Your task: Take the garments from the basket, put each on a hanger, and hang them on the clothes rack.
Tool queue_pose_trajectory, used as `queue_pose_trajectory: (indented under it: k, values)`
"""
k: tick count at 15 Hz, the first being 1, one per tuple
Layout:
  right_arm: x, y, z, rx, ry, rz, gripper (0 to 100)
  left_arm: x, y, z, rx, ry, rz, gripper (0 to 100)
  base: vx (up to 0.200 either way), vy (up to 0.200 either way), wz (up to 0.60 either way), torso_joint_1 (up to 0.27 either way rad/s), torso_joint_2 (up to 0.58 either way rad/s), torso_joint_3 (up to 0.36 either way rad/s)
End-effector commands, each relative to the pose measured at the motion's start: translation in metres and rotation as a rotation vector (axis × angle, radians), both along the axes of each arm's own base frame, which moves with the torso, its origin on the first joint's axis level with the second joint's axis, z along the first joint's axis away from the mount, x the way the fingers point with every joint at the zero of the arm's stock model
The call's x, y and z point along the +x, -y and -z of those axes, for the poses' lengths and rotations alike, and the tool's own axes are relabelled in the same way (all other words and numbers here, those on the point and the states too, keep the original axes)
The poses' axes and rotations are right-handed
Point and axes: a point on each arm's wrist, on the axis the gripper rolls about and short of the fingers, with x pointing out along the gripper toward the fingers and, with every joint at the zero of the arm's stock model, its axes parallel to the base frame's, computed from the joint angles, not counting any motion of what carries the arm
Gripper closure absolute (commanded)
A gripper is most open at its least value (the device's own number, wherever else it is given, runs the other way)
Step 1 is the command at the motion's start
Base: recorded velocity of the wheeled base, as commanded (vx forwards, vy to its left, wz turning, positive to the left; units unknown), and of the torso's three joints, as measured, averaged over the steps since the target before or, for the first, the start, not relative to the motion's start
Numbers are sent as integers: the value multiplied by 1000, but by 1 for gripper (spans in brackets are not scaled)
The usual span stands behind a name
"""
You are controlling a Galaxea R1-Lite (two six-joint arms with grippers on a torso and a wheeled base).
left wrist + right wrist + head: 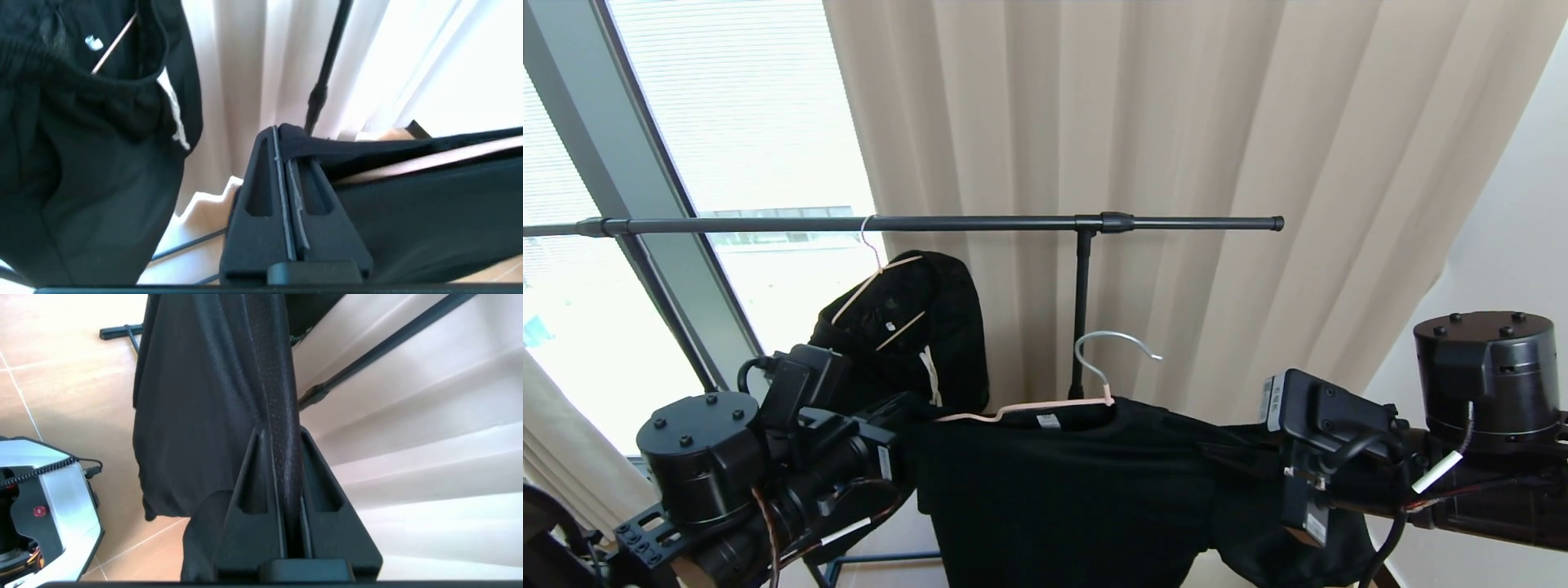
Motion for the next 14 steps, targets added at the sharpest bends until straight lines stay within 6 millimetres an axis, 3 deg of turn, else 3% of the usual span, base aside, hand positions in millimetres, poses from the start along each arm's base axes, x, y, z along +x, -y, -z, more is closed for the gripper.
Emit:
queue_pose_trajectory:
  k: [1,10,14]
  values:
    - [6,-5,8,-14,-28,-4,100,-15,5,-11,-8,40,47,100,0,0,0,0,0,0]
    - [9,-21,10,9,-79,34,100,-35,21,-14,-3,50,151,100,0,0,0,0,0,0]
    - [3,-16,7,-10,-49,81,100,-20,5,-11,42,58,41,100,0,0,0,0,0,0]
